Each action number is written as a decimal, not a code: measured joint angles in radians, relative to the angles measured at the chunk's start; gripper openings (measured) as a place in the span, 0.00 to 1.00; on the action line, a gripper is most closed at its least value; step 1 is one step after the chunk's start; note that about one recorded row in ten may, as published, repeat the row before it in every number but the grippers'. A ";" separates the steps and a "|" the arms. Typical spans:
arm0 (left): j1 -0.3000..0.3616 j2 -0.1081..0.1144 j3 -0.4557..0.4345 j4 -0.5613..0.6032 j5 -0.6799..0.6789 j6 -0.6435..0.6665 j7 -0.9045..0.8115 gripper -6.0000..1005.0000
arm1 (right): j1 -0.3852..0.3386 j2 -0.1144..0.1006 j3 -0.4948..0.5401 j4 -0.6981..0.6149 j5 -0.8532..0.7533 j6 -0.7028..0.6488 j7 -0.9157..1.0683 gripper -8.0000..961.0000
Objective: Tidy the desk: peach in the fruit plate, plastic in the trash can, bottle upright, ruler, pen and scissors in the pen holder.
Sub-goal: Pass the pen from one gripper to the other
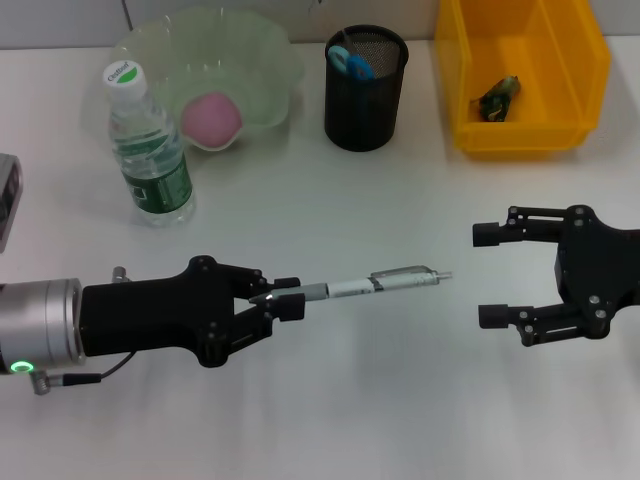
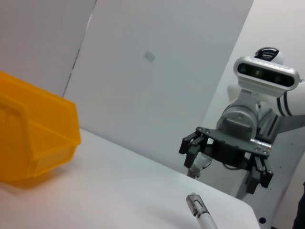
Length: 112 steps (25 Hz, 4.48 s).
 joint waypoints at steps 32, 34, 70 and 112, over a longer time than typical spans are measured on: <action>-0.049 -0.028 -0.026 0.000 -0.005 0.078 0.011 0.14 | 0.035 0.008 0.000 0.050 0.000 -0.008 -0.042 0.83; -0.049 -0.028 -0.026 0.000 -0.005 0.077 0.011 0.14 | 0.038 0.008 0.000 0.050 0.000 -0.008 -0.040 0.80; -0.050 -0.031 -0.023 0.000 -0.009 0.077 0.011 0.14 | 0.033 0.009 -0.001 0.050 0.023 -0.020 -0.033 0.35; -0.048 -0.027 -0.064 -0.004 -0.012 0.067 -0.035 0.49 | 0.030 0.009 0.003 0.050 0.029 -0.023 -0.036 0.21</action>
